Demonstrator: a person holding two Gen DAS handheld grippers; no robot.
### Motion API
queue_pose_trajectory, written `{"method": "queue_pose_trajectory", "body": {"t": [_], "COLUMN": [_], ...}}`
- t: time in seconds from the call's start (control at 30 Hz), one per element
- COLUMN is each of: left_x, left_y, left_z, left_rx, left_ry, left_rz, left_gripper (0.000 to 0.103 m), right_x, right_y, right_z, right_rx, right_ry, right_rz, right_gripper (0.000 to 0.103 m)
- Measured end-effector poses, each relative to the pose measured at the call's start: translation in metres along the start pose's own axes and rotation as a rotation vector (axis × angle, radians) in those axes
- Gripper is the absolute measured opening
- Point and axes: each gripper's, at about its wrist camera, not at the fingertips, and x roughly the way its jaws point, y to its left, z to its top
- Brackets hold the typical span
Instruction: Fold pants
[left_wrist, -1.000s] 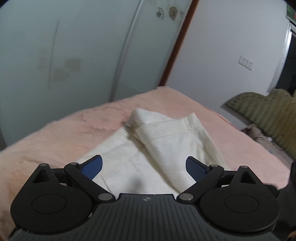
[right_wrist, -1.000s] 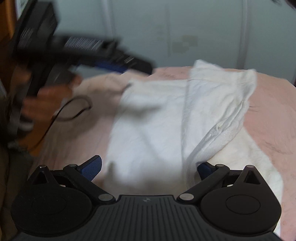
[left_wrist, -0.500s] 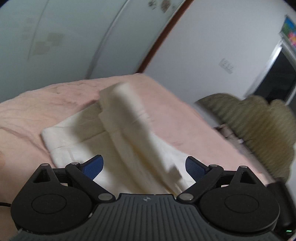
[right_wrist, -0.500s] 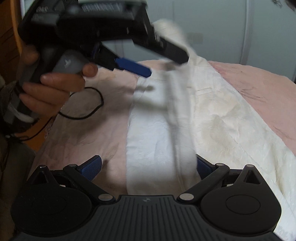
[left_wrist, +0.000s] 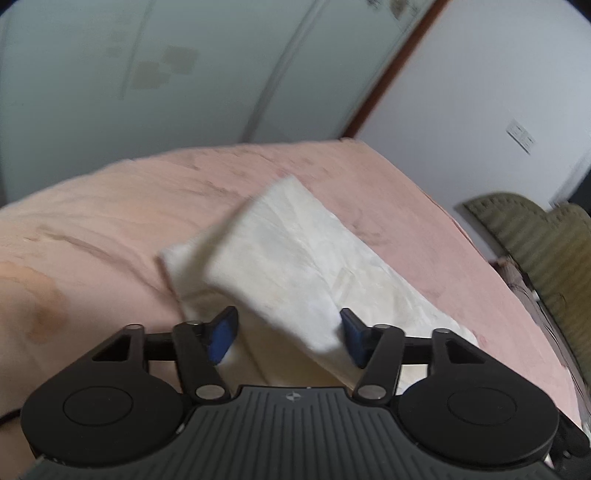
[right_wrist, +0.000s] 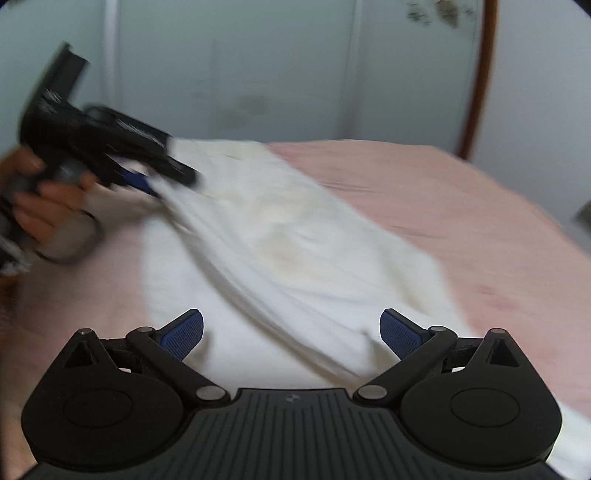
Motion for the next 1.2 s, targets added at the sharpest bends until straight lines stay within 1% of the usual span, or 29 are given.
{"method": "queue_pose_trajectory", "body": {"t": [0.03, 0.07, 0.1, 0.13, 0.17, 0.2, 0.23, 0.27, 0.3, 0.33, 0.37, 0.4, 0.43, 0.5, 0.57, 0.63, 0.73, 0.77, 0.83, 0.9, 0.93, 1.03, 1.07, 1.1, 1.13, 1.2], "left_x": [-0.001, -0.002, -0.002, -0.002, -0.002, -0.001, -0.002, -0.003, -0.005, -0.007, -0.009, -0.009, -0.01, -0.011, -0.012, -0.014, -0.008, -0.004, 0.005, 0.005, 0.0, -0.019, -0.022, -0.02, -0.015, 0.001], "left_y": [0.003, 0.006, 0.007, 0.007, 0.006, 0.004, 0.002, 0.0, -0.003, -0.006, -0.008, -0.009, -0.01, -0.012, -0.009, -0.005, 0.005, 0.007, 0.008, 0.003, -0.002, -0.017, -0.019, -0.02, -0.019, -0.015], "left_z": [0.002, 0.003, 0.005, 0.005, 0.005, 0.005, 0.003, 0.002, 0.0, -0.002, -0.003, -0.004, -0.004, -0.004, -0.001, 0.002, 0.006, 0.005, 0.001, -0.005, -0.007, -0.01, -0.01, -0.008, -0.007, -0.008], "left_rx": [-0.007, -0.01, -0.008, 0.0, 0.014, 0.025, 0.036, 0.05, 0.07, 0.089, 0.106, 0.12, 0.131, 0.152, 0.172, 0.181, 0.168, 0.177, 0.194, 0.233, 0.26, 0.344, 0.358, 0.364, 0.364, 0.354], "left_ry": [-0.008, -0.011, -0.011, -0.007, 0.001, 0.007, 0.006, 0.002, -0.006, -0.016, -0.025, -0.031, -0.034, -0.038, -0.045, -0.05, -0.017, 0.001, 0.003, -0.027, -0.057, -0.192, -0.211, -0.212, -0.195, -0.125], "left_rz": [0.006, 0.009, 0.016, 0.02, 0.021, 0.028, 0.036, 0.04, 0.045, 0.049, 0.053, 0.054, 0.054, 0.048, 0.034, 0.025, 0.024, 0.03, 0.05, 0.076, 0.083, 0.08, 0.075, 0.078, 0.091, 0.145], "left_gripper": [0.065, 0.064, 0.057, 0.042, 0.032, 0.029, 0.025, 0.022, 0.021, 0.02, 0.019, 0.019, 0.018, 0.017, 0.016, 0.016, 0.016, 0.016, 0.016, 0.016, 0.016, 0.016, 0.016, 0.016, 0.016, 0.016], "right_x": [-0.001, -0.003, -0.002, 0.0, 0.003, 0.007, 0.012, 0.011, 0.012, 0.01, 0.007, 0.003, 0.007, -0.002, -0.005, -0.015, -0.024, -0.023, -0.017, -0.014, -0.015, -0.021, -0.022, -0.021, -0.021, -0.018], "right_y": [-0.001, -0.004, -0.006, -0.007, -0.007, -0.003, 0.002, 0.004, 0.009, 0.01, 0.012, 0.014, 0.023, 0.029, 0.037, 0.049, 0.062, 0.064, 0.065, 0.069, 0.073, 0.079, 0.081, 0.081, 0.083, 0.089], "right_z": [-0.002, -0.004, -0.006, -0.008, -0.01, -0.012, -0.013, -0.016, -0.019, -0.02, -0.021, -0.024, -0.024, -0.027, -0.024, -0.024, -0.029, -0.032, -0.038, -0.039, -0.038, -0.036, -0.037, -0.039, -0.041, -0.044], "right_rx": [-0.03, -0.06, -0.081, -0.097, -0.116, -0.139, -0.161, -0.178, -0.183, -0.181, -0.176, -0.169, -0.163, -0.155, -0.136, -0.118, -0.079, -0.064, -0.028, -0.016, -0.022, 0.0, 0.014, 0.032, 0.048, 0.061], "right_ry": [0.015, 0.034, 0.055, 0.076, 0.097, 0.113, 0.12, 0.122, 0.122, 0.118, 0.111, 0.108, 0.109, 0.115, 0.118, 0.115, 0.114, 0.112, 0.113, 0.104, 0.096, 0.062, 0.057, 0.055, 0.056, 0.058], "right_rz": [-0.026, -0.045, -0.062, -0.082, -0.105, -0.132, -0.156, -0.174, -0.185, -0.193, -0.2, -0.205, -0.203, -0.189, -0.149, -0.09, -0.013, -0.007, -0.003, -0.02, -0.033, -0.047, -0.044, -0.036, -0.021, -0.002], "right_gripper": [0.102, 0.097, 0.085, 0.076, 0.053, 0.041, 0.036, 0.029, 0.024, 0.022, 0.018, 0.015, 0.015, 0.012, 0.011, 0.011, 0.011, 0.011, 0.011, 0.011, 0.011, 0.011, 0.011, 0.011, 0.011, 0.011]}}
